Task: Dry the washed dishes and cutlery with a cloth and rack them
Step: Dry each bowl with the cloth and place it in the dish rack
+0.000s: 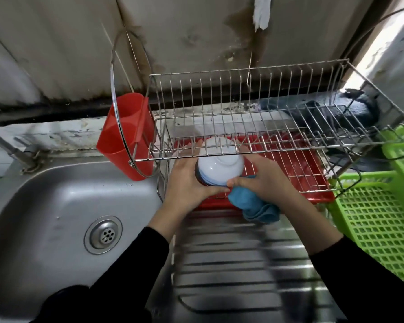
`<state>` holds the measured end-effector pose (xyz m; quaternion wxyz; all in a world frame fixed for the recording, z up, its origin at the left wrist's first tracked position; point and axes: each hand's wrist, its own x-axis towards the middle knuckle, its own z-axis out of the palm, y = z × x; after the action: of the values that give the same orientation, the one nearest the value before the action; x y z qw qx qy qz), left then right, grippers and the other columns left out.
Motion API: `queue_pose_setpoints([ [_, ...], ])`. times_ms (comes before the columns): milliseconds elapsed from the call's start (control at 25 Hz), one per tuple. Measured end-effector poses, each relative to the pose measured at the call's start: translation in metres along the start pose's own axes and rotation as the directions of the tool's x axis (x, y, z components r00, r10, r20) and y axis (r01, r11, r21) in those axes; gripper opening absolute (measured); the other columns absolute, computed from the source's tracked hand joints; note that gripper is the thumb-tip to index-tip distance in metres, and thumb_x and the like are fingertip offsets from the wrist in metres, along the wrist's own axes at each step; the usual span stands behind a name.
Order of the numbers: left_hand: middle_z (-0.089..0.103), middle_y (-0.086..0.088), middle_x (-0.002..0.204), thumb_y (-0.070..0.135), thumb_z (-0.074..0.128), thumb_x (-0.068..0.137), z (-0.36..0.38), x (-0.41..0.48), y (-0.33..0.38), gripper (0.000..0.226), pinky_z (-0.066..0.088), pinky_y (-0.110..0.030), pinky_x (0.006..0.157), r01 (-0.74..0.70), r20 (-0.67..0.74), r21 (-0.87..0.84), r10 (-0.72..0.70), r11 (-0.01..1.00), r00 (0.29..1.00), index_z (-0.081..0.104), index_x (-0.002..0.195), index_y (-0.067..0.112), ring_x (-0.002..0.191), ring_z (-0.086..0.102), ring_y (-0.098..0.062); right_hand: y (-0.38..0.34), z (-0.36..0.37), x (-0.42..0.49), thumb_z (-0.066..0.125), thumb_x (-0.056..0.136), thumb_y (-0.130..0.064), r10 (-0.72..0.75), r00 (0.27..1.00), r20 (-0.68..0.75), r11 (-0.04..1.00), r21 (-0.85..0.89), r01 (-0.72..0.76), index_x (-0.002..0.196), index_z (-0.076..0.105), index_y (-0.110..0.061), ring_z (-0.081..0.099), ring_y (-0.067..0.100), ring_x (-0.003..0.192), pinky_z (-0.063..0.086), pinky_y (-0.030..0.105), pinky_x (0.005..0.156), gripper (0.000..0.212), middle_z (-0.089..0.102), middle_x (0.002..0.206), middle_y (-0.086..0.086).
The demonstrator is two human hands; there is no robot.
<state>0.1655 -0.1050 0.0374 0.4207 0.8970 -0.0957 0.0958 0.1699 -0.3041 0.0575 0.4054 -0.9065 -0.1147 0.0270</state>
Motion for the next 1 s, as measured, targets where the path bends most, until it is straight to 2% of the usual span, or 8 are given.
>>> queue_pose_setpoints([
  [80,0.071,0.002,0.108,0.058,0.088,0.042,0.000,0.008,-0.003,0.082,0.050,-0.029,0.087,0.037,0.006,0.002,-0.037,0.999,0.999,0.067,0.111,0.020,0.102,0.064,-0.015,0.002,0.002,0.011,0.083,0.072,-0.024,-0.039,0.999,0.018,0.999,0.030,0.038,0.146,0.039,-0.015,0.042,0.008,0.128,0.026,0.003,0.097,0.086,0.049,0.132,-0.010],
  [160,0.068,0.005,0.119,0.057,0.089,0.041,-0.001,0.014,-0.006,0.093,0.047,-0.025,0.094,0.056,0.004,-0.004,-0.056,0.998,0.998,0.061,0.123,0.023,0.112,0.061,-0.011,0.003,0.003,0.019,0.082,0.074,-0.019,-0.067,0.998,0.019,0.996,0.061,0.066,0.146,0.038,-0.014,0.039,0.005,0.126,0.023,-0.003,0.096,0.085,0.046,0.135,-0.010],
  [400,0.062,0.009,0.128,0.058,0.089,0.039,-0.006,0.014,-0.008,0.102,0.045,-0.031,0.101,0.087,0.019,0.033,-0.088,0.996,0.996,0.051,0.131,0.033,0.122,0.054,-0.012,0.009,0.012,0.028,0.083,0.073,-0.017,-0.040,0.997,0.063,0.995,0.089,0.034,0.136,0.050,-0.007,0.042,0.006,0.120,0.023,-0.008,0.089,0.072,0.048,0.125,-0.010],
  [600,0.058,0.006,0.134,0.068,0.081,0.042,-0.004,0.016,-0.014,0.105,0.044,-0.032,0.102,0.102,0.051,0.159,-0.111,0.982,0.992,0.048,0.135,0.032,0.127,0.051,-0.015,0.016,0.014,0.033,0.082,0.075,-0.022,-0.011,0.989,0.145,0.999,0.041,0.005,0.137,0.049,-0.013,0.046,0.010,0.120,0.026,-0.002,0.087,0.070,0.049,0.124,-0.012],
  [800,0.067,0.002,0.120,0.062,0.084,0.051,-0.005,0.015,-0.008,0.082,0.049,-0.034,0.093,0.110,0.088,0.265,-0.138,0.958,0.986,0.062,0.122,0.029,0.116,0.059,-0.020,0.016,0.013,0.033,0.080,0.078,-0.024,0.011,0.985,0.175,0.998,0.053,-0.020,0.140,0.047,-0.018,0.045,0.009,0.127,0.027,0.011,0.098,0.070,0.053,0.136,-0.008],
  [840,0.064,0.002,0.127,0.061,0.084,0.054,-0.005,0.015,-0.008,0.086,0.045,-0.033,0.097,0.087,0.117,0.303,-0.128,0.949,0.985,0.057,0.129,0.030,0.121,0.055,-0.020,0.017,0.012,0.033,0.080,0.078,-0.024,0.020,0.984,0.180,0.998,0.053,-0.030,0.140,0.048,-0.018,0.046,0.011,0.128,0.028,0.013,0.099,0.070,0.054,0.137,-0.006],
  [920,0.043,0.001,0.149,0.058,0.083,0.059,-0.007,0.016,-0.007,0.111,0.030,-0.032,0.109,0.014,0.196,0.381,-0.096,0.924,0.976,0.026,0.150,0.029,0.138,0.035,-0.019,0.016,0.011,0.031,0.080,0.078,-0.027,0.035,0.984,0.176,0.999,0.025,-0.040,0.138,0.050,-0.019,0.048,0.014,0.127,0.031,0.016,0.098,0.068,0.057,0.134,-0.004],
  [1000,0.035,-0.003,0.153,0.054,0.080,0.066,-0.009,0.014,-0.005,0.117,0.022,-0.033,0.113,0.013,0.235,0.408,-0.119,0.913,0.965,0.010,0.154,0.024,0.142,0.026,-0.022,0.016,0.011,0.029,0.080,0.077,-0.031,0.051,0.986,0.159,0.999,-0.002,-0.052,0.135,0.054,-0.019,0.053,0.017,0.123,0.036,0.020,0.096,0.065,0.061,0.130,-0.001],
])
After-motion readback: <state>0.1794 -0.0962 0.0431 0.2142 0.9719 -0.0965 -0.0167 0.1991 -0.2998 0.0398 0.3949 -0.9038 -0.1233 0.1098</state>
